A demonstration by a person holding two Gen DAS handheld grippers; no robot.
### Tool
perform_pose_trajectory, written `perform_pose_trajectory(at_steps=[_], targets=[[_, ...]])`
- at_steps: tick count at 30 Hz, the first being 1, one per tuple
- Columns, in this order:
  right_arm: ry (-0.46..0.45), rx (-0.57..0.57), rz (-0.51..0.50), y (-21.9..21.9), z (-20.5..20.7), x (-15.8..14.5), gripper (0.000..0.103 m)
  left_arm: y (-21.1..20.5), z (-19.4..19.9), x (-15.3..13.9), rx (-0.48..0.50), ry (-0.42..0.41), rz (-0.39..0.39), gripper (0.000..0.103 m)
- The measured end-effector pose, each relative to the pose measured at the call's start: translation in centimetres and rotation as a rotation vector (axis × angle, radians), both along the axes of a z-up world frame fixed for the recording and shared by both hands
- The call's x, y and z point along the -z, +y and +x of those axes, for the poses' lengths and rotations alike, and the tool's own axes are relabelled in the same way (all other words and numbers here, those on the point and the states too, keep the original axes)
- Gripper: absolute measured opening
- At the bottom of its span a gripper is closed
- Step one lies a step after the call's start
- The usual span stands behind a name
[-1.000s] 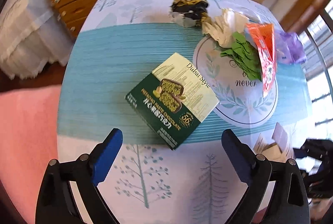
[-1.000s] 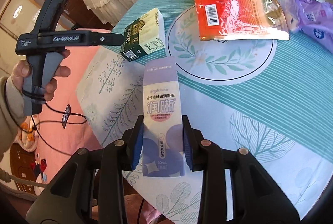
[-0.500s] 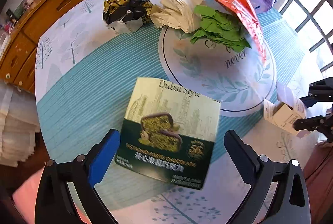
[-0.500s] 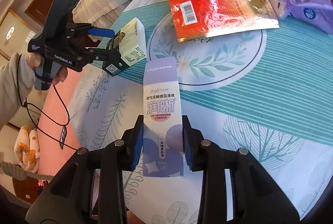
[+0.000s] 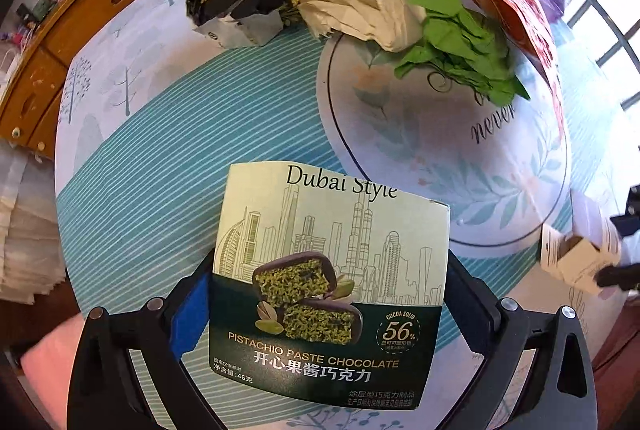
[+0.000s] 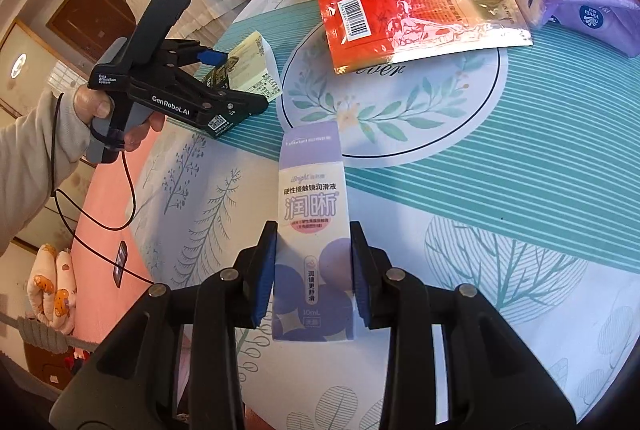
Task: Collect trash
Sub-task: 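Carry the chocolate box and bottle box over the bin with both tools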
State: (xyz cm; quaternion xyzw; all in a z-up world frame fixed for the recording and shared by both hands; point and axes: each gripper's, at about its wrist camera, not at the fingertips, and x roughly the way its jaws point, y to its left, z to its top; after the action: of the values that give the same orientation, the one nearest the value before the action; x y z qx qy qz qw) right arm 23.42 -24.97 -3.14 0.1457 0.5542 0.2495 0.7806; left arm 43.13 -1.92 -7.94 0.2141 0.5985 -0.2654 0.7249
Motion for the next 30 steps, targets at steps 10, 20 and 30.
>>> perform_pose_trajectory(at_steps=[10, 20, 30], targets=[[-0.02, 0.013, -0.011, 0.8, -1.4, -1.4, 0.03, -0.1, -3.0, -1.3, -0.088, -0.107, 0.034, 0.097], [-0.046, 0.07, -0.039, 3.9, -8.6, -3.5, 0.03, 3.7, -13.0, -4.4, -0.213, -0.135, -0.041, 0.096], [-0.05, 0.189, -0.056, 7.9, -20.7, -4.5, 0.03, 6.6, -30.7, -7.7, -0.251, -0.141, -0.165, 0.096]])
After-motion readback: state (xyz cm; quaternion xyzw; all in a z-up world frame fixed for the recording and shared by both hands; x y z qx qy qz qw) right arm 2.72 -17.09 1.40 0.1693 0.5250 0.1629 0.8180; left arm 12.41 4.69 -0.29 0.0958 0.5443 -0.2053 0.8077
